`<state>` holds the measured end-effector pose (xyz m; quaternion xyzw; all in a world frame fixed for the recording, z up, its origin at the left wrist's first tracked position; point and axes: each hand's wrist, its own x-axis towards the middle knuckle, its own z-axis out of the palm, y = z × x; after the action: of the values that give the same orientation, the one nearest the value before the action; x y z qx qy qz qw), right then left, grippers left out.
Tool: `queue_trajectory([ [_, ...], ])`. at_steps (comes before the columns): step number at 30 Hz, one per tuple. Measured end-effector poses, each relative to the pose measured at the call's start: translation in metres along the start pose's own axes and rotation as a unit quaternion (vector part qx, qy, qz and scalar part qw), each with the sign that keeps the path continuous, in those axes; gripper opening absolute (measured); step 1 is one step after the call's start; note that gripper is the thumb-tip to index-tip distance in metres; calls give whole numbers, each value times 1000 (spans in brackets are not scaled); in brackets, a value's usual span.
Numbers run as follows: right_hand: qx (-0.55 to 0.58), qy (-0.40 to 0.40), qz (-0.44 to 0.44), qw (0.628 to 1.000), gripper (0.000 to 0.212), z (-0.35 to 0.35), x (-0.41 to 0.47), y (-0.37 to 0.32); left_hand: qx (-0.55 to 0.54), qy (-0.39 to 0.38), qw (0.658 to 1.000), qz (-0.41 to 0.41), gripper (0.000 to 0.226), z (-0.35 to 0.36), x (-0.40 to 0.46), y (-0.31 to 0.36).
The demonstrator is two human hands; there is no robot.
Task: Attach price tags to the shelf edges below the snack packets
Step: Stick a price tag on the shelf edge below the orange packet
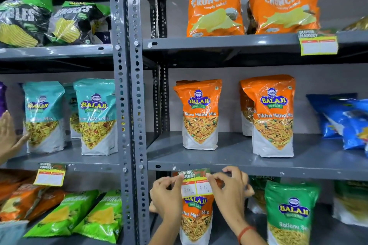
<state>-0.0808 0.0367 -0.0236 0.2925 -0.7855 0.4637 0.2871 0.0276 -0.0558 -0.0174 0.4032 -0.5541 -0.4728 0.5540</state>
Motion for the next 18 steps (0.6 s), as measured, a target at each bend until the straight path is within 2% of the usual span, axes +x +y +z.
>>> queue_trajectory([
  [4,6,34,-17,999,24,1,5,-6,71,9,996,59,28,0,10,8],
  [11,-14,36,-37,999,26,11,9,-3,105,30,991,79,19,6,17,11],
  [18,-49,41,-53,997,33,14,16,0,134,38,983,121,26,13,25,5],
])
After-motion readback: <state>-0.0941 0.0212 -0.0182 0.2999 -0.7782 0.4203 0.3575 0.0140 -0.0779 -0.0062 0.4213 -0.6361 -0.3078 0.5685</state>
